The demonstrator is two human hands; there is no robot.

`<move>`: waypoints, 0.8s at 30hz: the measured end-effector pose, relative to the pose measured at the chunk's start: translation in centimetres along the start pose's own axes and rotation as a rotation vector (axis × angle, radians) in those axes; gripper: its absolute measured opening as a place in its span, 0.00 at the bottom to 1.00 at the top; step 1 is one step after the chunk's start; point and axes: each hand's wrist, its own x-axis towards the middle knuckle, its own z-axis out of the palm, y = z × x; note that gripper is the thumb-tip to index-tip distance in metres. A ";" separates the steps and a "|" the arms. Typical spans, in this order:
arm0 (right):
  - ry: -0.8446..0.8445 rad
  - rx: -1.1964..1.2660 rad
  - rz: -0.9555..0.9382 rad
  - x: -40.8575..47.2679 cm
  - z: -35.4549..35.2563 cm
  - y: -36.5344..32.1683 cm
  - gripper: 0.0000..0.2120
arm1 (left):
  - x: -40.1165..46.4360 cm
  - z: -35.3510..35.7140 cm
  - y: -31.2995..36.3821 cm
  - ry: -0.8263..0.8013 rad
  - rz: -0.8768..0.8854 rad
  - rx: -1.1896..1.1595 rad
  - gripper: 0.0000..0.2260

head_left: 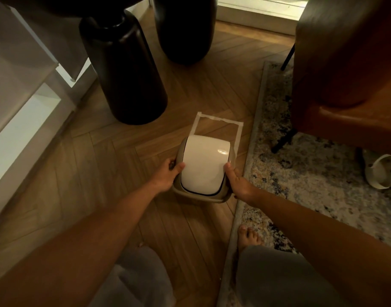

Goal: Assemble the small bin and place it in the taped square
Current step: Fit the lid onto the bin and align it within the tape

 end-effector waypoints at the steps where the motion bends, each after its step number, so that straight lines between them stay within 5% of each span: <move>1: -0.019 -0.006 -0.046 0.2 -0.1 0.1 0.35 | 0.0 0.1 -0.1 0.017 -0.001 -0.005 0.30; 6: 0.219 -0.234 -0.098 0.5 -0.2 0.9 0.37 | -0.3 0.6 -0.1 0.011 0.072 -0.010 0.32; 13: 0.243 -0.508 -0.220 -0.7 0.3 2.6 0.43 | -0.2 1.5 -2.5 -0.057 0.212 0.105 0.56; 24: 0.253 -0.352 -0.227 -0.1 0.8 4.0 0.47 | 1.0 4.7 -3.9 0.194 0.165 -0.087 0.41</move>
